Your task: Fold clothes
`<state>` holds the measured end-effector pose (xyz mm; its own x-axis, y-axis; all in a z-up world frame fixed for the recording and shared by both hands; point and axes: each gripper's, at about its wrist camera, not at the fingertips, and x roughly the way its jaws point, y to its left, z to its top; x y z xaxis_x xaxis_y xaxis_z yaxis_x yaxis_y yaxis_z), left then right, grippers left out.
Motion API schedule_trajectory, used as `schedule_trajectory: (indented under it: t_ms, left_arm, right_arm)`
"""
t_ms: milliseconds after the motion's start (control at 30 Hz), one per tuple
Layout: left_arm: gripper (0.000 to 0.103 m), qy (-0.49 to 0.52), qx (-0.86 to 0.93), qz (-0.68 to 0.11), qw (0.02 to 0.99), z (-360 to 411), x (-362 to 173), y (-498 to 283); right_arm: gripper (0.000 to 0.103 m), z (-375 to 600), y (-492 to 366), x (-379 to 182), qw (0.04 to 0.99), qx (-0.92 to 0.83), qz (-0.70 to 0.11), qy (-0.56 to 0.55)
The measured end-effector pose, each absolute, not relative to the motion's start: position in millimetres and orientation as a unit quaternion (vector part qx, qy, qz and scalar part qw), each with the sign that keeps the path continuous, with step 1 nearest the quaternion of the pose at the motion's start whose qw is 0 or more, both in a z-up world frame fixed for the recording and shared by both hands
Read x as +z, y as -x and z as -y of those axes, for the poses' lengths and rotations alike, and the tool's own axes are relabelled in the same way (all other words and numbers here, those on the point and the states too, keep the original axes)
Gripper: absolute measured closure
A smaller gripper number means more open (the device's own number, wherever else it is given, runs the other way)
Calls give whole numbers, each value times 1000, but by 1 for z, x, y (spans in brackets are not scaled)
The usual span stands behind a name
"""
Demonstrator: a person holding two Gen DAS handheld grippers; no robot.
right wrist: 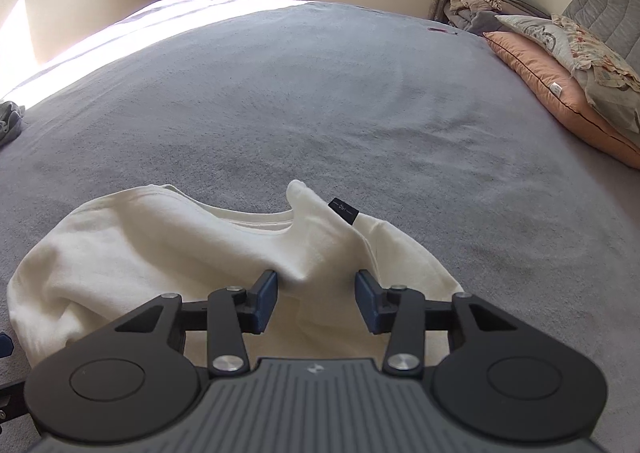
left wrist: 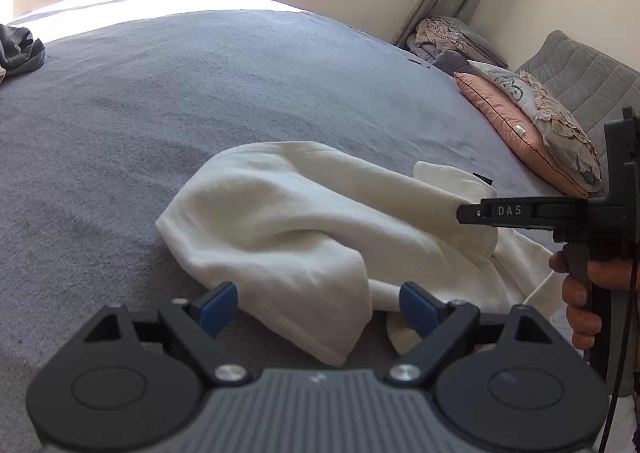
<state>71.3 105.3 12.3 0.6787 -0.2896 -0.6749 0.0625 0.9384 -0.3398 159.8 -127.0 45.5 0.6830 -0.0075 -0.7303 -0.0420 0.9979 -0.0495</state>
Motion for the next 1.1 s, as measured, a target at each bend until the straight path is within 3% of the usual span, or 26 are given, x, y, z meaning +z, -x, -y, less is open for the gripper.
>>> schedule_trajectory:
  t_ms: [200, 300, 333, 1100]
  left_arm:
    - [14, 156, -101, -393, 900, -101, 12, -75]
    - [14, 156, -103, -392, 901, -99, 13, -75]
    - [14, 156, -103, -391, 901, -98, 13, -75]
    - [14, 189, -92, -372, 904, -126, 24, -66]
  right_arm:
    - [61, 122, -172, 37, 915, 1, -403, 33]
    - [93, 122, -174, 35, 911, -4, -410, 36]
    - [98, 123, -174, 34, 911, -4, -411, 34]
    - [100, 123, -72, 114, 943, 45, -331, 2]
